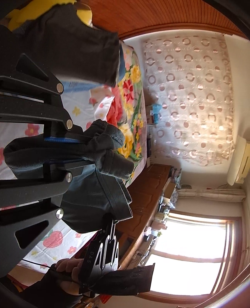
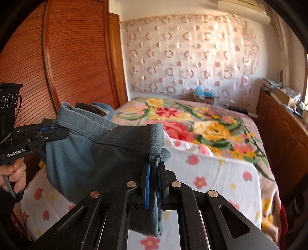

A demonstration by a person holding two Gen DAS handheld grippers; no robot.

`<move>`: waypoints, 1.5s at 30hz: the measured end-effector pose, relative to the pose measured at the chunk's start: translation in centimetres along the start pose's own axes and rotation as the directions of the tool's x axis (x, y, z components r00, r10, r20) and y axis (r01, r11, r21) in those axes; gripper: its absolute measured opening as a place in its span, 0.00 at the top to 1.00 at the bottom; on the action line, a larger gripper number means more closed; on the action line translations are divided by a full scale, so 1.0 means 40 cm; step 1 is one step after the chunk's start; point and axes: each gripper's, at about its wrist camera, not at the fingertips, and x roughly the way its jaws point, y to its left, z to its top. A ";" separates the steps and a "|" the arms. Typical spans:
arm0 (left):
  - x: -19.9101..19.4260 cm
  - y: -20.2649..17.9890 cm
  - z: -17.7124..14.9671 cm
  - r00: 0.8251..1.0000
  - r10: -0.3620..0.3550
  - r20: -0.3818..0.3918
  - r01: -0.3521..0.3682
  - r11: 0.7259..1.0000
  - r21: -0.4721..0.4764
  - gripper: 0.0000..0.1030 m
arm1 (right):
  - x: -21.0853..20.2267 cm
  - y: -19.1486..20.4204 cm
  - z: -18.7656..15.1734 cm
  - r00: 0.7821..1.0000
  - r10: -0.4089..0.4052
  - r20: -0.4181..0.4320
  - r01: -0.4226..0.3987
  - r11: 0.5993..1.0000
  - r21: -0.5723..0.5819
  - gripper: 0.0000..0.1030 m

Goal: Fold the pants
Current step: 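Close both grippers on the folded shorts and lift them off the bed, then carry the held shorts with both grippers onto the stack of folded clothes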

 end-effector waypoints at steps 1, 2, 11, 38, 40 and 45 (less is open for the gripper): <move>-0.008 0.008 0.001 1.000 0.006 0.006 -0.006 1.000 -0.003 0.86 | 0.003 0.009 0.009 1.000 0.008 0.006 -0.008 1.000 -0.010 0.94; -0.019 0.021 0.002 1.000 0.016 0.014 -0.016 1.000 -0.008 0.86 | 0.008 0.014 0.011 1.000 0.014 0.011 -0.014 1.000 -0.017 0.94; -0.070 0.097 -0.005 0.996 0.078 0.039 -0.077 0.996 -0.039 0.86 | 0.070 0.051 0.049 0.995 0.088 0.047 -0.085 0.994 -0.069 0.94; -0.181 0.237 0.205 0.958 0.208 0.198 -0.202 0.978 -0.048 0.87 | 0.220 0.008 0.242 0.968 0.173 0.183 -0.138 0.972 -0.189 0.94; -0.203 0.260 0.215 0.945 0.242 0.220 -0.235 0.970 -0.059 0.87 | 0.225 0.023 0.275 0.959 0.187 0.211 -0.141 0.967 -0.214 0.94; -0.236 0.332 0.184 0.924 0.315 0.215 -0.295 0.948 -0.120 0.87 | 0.294 0.074 0.331 0.942 0.237 0.236 -0.176 0.951 -0.254 0.94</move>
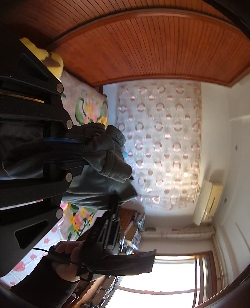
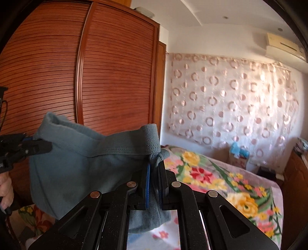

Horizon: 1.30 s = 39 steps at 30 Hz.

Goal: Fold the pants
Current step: 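Carry the held shorts with both grippers onto the stack of folded clothes, then lower the shorts onto the clothes stack and open both grippers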

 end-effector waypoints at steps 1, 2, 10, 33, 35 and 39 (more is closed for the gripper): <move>-0.001 0.017 -0.012 1.000 0.013 -0.006 -0.013 1.000 -0.010 0.87 | 0.022 0.004 0.000 1.000 0.014 0.005 -0.013 1.000 -0.007 0.94; -0.001 0.028 -0.025 1.000 0.024 -0.014 -0.024 1.000 -0.017 0.87 | 0.039 0.008 0.000 1.000 0.025 0.009 -0.025 1.000 -0.013 0.94; 0.003 0.075 -0.139 0.990 0.061 -0.126 -0.071 0.994 -0.077 0.87 | 0.163 0.007 -0.056 0.993 0.096 -0.069 -0.100 0.994 -0.051 0.94; 0.051 0.069 -0.320 0.961 0.111 -0.255 -0.155 0.975 -0.160 0.63 | 0.343 -0.049 -0.087 0.961 0.084 -0.265 -0.081 0.996 0.023 0.49; 0.038 0.066 -0.324 0.965 0.085 -0.248 -0.132 0.975 -0.179 0.54 | 0.329 -0.066 -0.094 0.962 0.080 -0.260 -0.072 0.997 0.040 0.49; 0.010 0.049 -0.335 0.965 0.098 -0.242 -0.141 0.975 -0.169 0.54 | 0.295 -0.048 -0.142 0.955 0.095 -0.282 -0.082 0.995 0.057 0.50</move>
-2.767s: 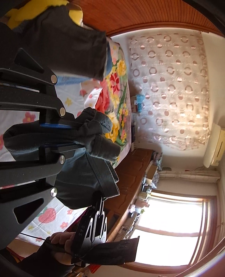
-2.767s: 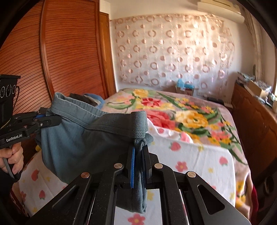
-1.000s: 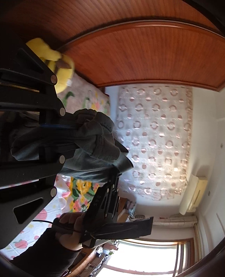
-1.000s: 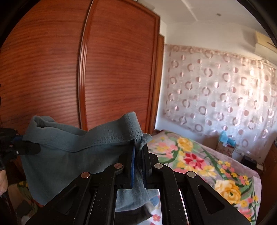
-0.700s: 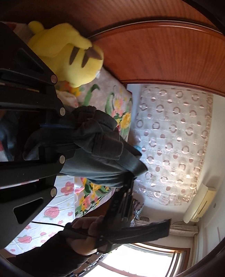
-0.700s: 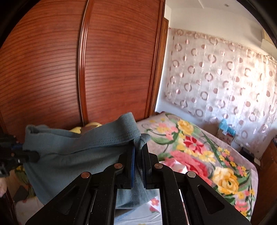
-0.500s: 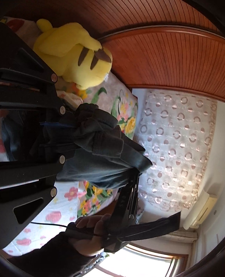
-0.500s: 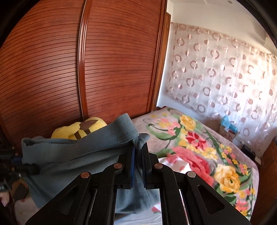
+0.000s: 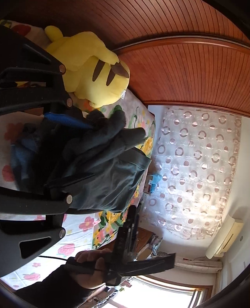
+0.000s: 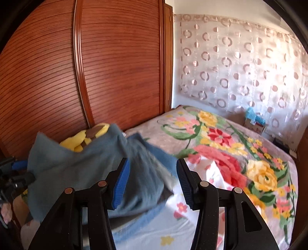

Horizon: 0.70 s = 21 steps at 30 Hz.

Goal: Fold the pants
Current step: 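Lower the shorts onto the clothes stack and open both grippers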

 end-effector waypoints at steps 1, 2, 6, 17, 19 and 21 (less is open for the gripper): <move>-0.007 -0.003 -0.006 1.000 -0.001 0.002 0.001 1.000 0.002 0.54 | 0.000 0.004 -0.012 1.000 0.008 -0.009 -0.008 1.000 0.010 0.50; -0.015 -0.012 -0.015 1.000 -0.001 -0.004 0.001 1.000 0.007 0.54 | -0.001 0.007 -0.024 1.000 0.014 -0.017 -0.014 1.000 0.021 0.50; -0.033 -0.037 -0.041 1.000 -0.021 -0.003 0.022 1.000 0.018 0.54 | 0.008 0.003 -0.037 0.999 0.029 -0.042 -0.026 0.998 0.057 0.50; 0.020 -0.108 -0.067 0.988 -0.138 -0.062 0.141 0.989 0.036 0.95 | 0.056 -0.036 -0.004 0.998 0.049 -0.027 -0.045 0.991 0.130 0.97; 0.006 -0.121 -0.067 0.986 -0.155 -0.056 0.157 0.987 0.038 0.95 | 0.050 -0.040 0.006 1.000 0.030 -0.004 -0.029 0.992 0.124 0.97; -0.007 -0.133 -0.067 0.986 -0.157 -0.055 0.159 0.986 0.048 0.95 | 0.042 -0.038 0.011 1.000 0.019 0.003 -0.019 0.992 0.124 0.97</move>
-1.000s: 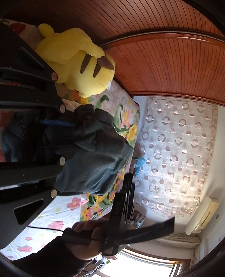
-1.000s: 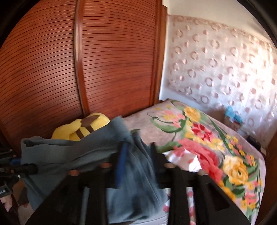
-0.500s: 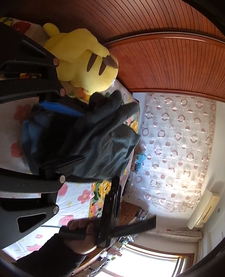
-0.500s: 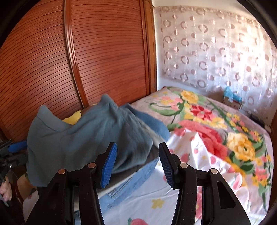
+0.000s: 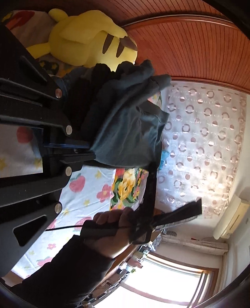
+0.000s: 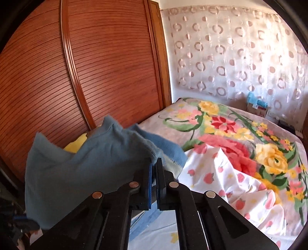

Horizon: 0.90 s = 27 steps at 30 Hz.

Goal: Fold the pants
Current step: 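Lower the shorts onto the clothes stack and open both grippers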

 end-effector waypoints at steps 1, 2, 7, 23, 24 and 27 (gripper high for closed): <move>-0.002 -0.005 -0.001 1.000 0.012 0.002 -0.012 1.000 0.008 0.95 | -0.004 0.003 0.003 1.000 -0.006 0.001 0.006 1.000 -0.005 0.97; -0.004 -0.007 -0.003 1.000 0.024 0.003 -0.024 1.000 0.009 0.95 | -0.008 0.007 0.001 1.000 -0.011 -0.003 0.011 1.000 -0.009 0.97; -0.014 -0.009 -0.006 0.997 0.078 0.001 -0.078 0.997 0.009 0.95 | -0.048 0.044 -0.036 0.999 -0.039 -0.031 0.038 0.999 -0.032 0.93; -0.093 -0.102 -0.052 0.998 0.029 0.051 -0.035 0.992 0.123 0.14 | -0.474 0.165 -0.258 0.992 -0.105 0.075 0.105 0.994 0.013 0.92; -0.099 -0.111 -0.056 0.998 0.029 0.053 -0.035 0.991 0.130 0.14 | -0.496 0.170 -0.277 0.991 -0.115 0.073 0.114 0.993 0.021 0.92; -0.111 -0.139 -0.068 0.999 0.013 0.049 -0.020 0.989 0.145 0.14 | -0.555 0.189 -0.327 0.987 -0.146 0.068 0.143 0.989 0.046 0.91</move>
